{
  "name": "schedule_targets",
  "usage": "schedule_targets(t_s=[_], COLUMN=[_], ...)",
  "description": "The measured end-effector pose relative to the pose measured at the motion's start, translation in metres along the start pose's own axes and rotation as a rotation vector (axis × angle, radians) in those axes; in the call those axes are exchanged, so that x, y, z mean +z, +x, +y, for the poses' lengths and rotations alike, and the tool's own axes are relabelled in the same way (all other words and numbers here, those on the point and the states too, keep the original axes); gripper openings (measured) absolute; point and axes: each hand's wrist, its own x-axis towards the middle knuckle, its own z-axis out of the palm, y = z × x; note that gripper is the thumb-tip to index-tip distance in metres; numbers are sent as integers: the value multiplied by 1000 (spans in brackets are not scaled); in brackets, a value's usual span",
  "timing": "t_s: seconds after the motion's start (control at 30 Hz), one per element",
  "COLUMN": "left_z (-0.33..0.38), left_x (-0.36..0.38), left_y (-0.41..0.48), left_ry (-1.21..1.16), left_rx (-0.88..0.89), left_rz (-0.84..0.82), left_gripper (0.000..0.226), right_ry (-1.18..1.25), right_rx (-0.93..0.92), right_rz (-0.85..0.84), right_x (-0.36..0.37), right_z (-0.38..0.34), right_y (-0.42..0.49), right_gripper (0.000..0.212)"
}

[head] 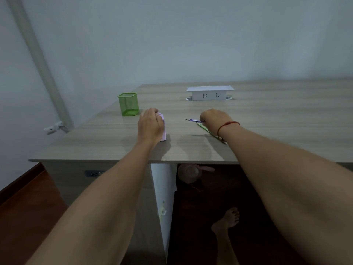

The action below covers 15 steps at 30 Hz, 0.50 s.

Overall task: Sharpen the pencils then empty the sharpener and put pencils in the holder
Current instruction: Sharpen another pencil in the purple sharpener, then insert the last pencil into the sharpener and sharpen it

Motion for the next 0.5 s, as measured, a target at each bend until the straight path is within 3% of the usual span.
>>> schedule_targets(t_s=[0.2,0.37,0.5], left_z=[7,3,11], left_x=[15,27,33], left_y=[6,7,21], left_ry=[0,-18,-54], left_rx=[3,52,49], left_rz=[2,0,-5], left_gripper=[55,58,52], right_ry=[63,250,296], right_rx=[42,96,174], right_rz=[20,-40,-43], right_x=[3,21,26], right_z=[-2,-13,-9], right_y=[5,14,28], right_gripper=[24,32,23])
